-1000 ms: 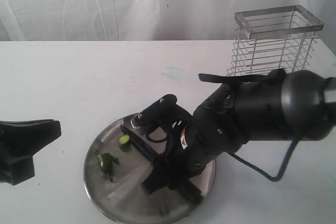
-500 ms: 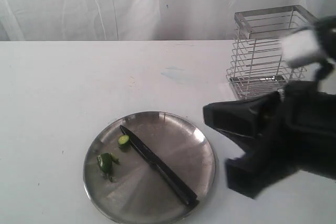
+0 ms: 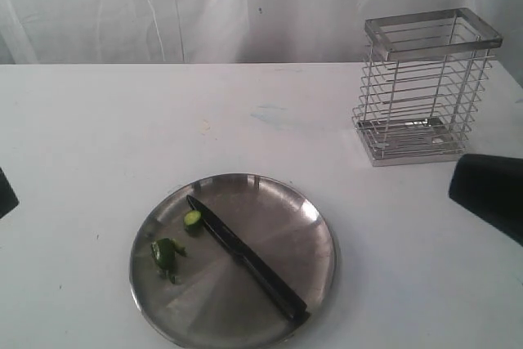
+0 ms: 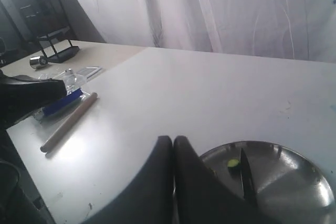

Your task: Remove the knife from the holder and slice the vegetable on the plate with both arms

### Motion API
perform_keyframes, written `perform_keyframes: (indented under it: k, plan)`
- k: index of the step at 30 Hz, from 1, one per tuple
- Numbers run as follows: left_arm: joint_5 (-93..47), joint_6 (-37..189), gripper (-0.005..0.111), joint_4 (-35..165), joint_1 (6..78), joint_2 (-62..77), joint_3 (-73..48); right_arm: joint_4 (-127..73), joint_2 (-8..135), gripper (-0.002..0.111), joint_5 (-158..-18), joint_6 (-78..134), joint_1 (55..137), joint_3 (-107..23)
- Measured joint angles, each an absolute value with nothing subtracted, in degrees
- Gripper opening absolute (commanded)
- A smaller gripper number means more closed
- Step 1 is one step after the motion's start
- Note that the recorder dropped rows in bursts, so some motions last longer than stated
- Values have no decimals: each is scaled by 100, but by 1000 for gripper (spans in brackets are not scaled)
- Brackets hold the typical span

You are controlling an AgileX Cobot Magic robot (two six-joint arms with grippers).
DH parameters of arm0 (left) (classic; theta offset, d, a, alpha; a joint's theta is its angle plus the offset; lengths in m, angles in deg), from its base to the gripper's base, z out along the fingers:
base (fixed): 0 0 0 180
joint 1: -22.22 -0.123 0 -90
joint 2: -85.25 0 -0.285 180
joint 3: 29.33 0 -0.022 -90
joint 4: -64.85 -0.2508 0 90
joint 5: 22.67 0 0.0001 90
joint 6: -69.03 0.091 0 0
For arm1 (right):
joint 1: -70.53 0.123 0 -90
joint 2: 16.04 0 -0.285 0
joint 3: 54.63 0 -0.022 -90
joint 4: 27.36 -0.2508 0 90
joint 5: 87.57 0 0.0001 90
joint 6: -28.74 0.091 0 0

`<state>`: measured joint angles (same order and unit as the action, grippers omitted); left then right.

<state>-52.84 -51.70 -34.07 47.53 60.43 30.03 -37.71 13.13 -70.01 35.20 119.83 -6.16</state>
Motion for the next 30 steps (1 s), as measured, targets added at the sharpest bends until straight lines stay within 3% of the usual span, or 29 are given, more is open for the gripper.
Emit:
perform_keyframes:
  k: [11,30]
  plan:
    - [-5320,-5170,0,-3407,4753,6043,3003,-3450,1066,0,-6987,2821,11928,-491]
    - [-5372,-5170,0,-3407,4753,6043,3003,-3346,-609,0,-7731,2455,9489,2077]
